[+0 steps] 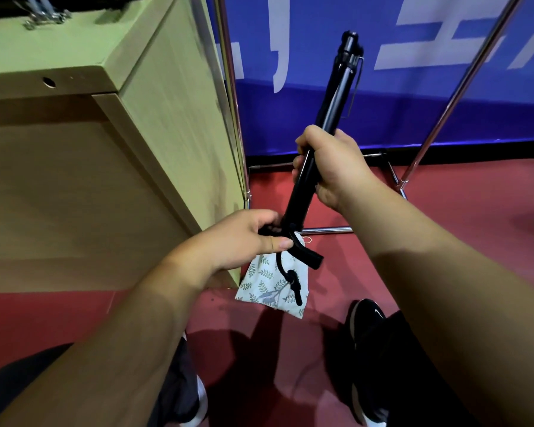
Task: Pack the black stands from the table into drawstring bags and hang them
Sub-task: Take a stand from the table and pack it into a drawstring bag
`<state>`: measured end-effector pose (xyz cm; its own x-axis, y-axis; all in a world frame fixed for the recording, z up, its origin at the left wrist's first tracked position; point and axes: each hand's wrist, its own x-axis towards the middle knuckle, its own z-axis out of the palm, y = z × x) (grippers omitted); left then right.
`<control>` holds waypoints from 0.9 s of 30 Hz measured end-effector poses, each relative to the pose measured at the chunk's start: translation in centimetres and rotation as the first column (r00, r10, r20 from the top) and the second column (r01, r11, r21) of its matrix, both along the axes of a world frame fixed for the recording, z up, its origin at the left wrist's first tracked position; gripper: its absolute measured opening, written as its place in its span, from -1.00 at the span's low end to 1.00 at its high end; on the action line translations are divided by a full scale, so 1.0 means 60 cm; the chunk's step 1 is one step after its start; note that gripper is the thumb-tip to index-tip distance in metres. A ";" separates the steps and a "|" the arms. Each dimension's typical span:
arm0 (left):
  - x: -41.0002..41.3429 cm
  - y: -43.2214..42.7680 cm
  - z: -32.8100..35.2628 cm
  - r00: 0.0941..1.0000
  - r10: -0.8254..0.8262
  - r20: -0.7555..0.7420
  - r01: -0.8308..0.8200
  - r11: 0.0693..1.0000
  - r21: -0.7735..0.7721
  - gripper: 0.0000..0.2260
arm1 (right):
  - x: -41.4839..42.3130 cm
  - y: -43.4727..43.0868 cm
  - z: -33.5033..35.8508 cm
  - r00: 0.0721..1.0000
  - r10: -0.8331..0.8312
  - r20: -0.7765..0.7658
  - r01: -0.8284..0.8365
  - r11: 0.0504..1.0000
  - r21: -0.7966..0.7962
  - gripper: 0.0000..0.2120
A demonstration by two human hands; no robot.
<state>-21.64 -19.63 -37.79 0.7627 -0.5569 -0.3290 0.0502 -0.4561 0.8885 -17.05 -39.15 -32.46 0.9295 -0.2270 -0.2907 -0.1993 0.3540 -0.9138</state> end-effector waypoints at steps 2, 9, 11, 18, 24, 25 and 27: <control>0.000 -0.002 -0.005 1.000 0.015 -0.015 -0.015 1.000 -0.020 -0.64 | -0.001 0.000 -0.002 1.000 -0.003 -0.007 0.003 1.000 0.006 -0.85; -0.007 -0.018 -0.022 0.994 0.106 0.018 -0.106 0.994 -0.028 -0.70 | -0.002 -0.001 -0.013 1.000 0.019 -0.010 -0.020 0.997 -0.077 -0.76; -0.009 -0.022 -0.029 0.992 0.121 0.034 -0.120 0.992 -0.027 -0.82 | -0.003 -0.005 -0.020 0.997 0.051 -0.061 -0.062 0.980 -0.188 -0.65; -0.016 -0.033 -0.055 0.989 0.144 0.019 -0.145 0.988 0.058 -0.79 | -0.020 -0.019 -0.037 0.954 0.082 -0.288 -0.203 0.884 -0.422 -0.87; 0.000 -0.032 -0.078 0.981 0.161 -0.105 -0.144 0.978 0.153 -0.77 | -0.041 -0.040 -0.032 0.898 0.074 -0.434 -0.438 0.253 -0.863 -0.56; 0.002 -0.031 -0.081 0.981 0.155 -0.118 -0.135 0.977 0.166 -0.76 | -0.044 -0.044 -0.029 0.912 0.072 -0.403 -0.408 0.230 -0.883 -0.59; 0.001 -0.033 -0.083 0.985 0.129 -0.116 -0.102 0.972 0.212 -0.80 | -0.055 -0.046 -0.026 0.925 0.157 -0.346 -0.370 0.169 -0.913 -0.68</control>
<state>-21.56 -21.60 -42.75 0.7621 -0.3784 -0.5254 0.2203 -0.6115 0.7599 -20.36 -41.91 -34.04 0.9686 -0.1753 -0.1765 -0.2378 -0.8607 -0.4502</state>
